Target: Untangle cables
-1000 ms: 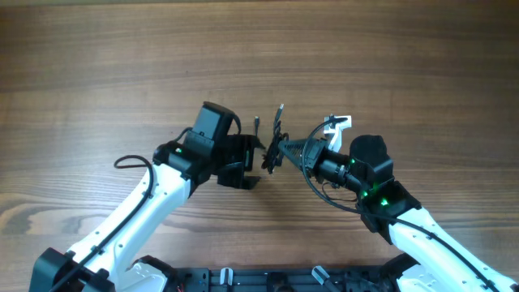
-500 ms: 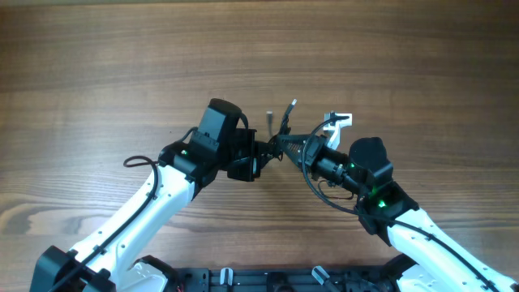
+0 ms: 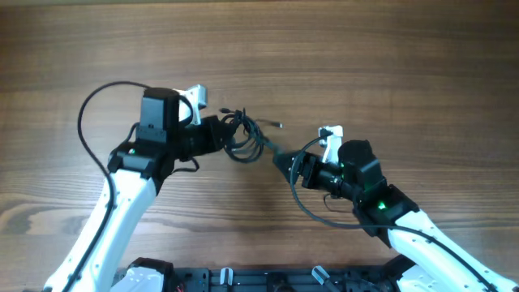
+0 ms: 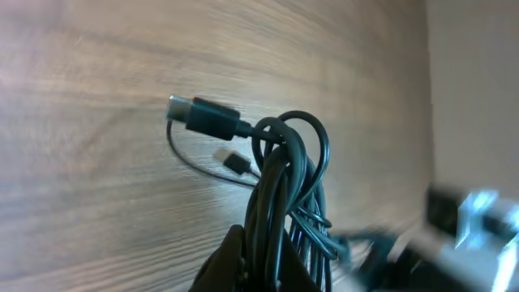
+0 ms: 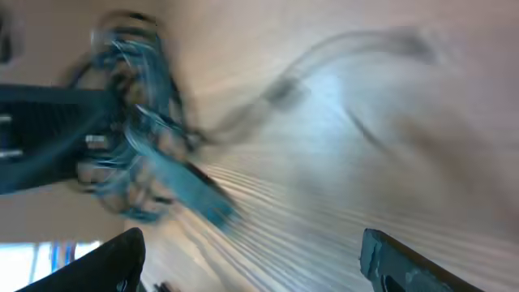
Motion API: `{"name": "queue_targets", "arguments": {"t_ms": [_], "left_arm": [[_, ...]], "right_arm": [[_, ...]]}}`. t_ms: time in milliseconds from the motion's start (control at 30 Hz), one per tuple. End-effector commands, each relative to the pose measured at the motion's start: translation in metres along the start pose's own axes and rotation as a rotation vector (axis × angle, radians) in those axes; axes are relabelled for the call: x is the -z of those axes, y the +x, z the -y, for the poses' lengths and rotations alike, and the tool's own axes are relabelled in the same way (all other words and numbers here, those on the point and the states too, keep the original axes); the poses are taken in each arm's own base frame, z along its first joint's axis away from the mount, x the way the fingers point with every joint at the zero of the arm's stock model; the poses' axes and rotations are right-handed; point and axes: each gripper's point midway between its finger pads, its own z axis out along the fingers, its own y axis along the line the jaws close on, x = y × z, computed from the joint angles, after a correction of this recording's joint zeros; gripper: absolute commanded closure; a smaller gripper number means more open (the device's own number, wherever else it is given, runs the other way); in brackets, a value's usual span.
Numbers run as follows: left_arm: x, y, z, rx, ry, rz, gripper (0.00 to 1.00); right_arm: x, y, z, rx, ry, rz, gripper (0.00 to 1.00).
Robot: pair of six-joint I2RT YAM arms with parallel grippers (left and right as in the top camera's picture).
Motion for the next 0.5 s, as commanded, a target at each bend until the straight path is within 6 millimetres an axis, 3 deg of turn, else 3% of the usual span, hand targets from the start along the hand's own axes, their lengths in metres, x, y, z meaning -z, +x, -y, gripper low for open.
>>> {"name": "queue_targets", "arguments": {"t_ms": [0,100,233,367,433,467], "left_arm": [[0.017,-0.002,0.018,-0.476,0.046,0.039,0.96],[0.017,0.004,0.02,-0.599,0.066,0.017,0.96],[0.022,0.019,0.046,-0.681,0.243,-0.006,0.96],[0.022,0.021,0.048,-0.683,0.257,-0.01,0.96],[0.026,0.027,0.06,-0.694,0.339,-0.015,0.96],[0.029,0.029,0.065,-0.702,0.38,-0.017,0.96]], "right_arm": [[0.014,-0.012,-0.052,0.312,-0.215,0.047,0.13],[0.018,-0.02,-0.069,0.374,-0.278,0.096,0.16],[0.011,-0.015,-0.062,0.367,-0.267,0.065,0.29],[0.003,-0.011,-0.055,0.37,-0.262,0.039,0.29],[0.001,-0.01,-0.057,0.377,-0.283,0.032,0.48],[-0.001,-0.01,-0.057,0.378,-0.289,0.027,0.51]]}}
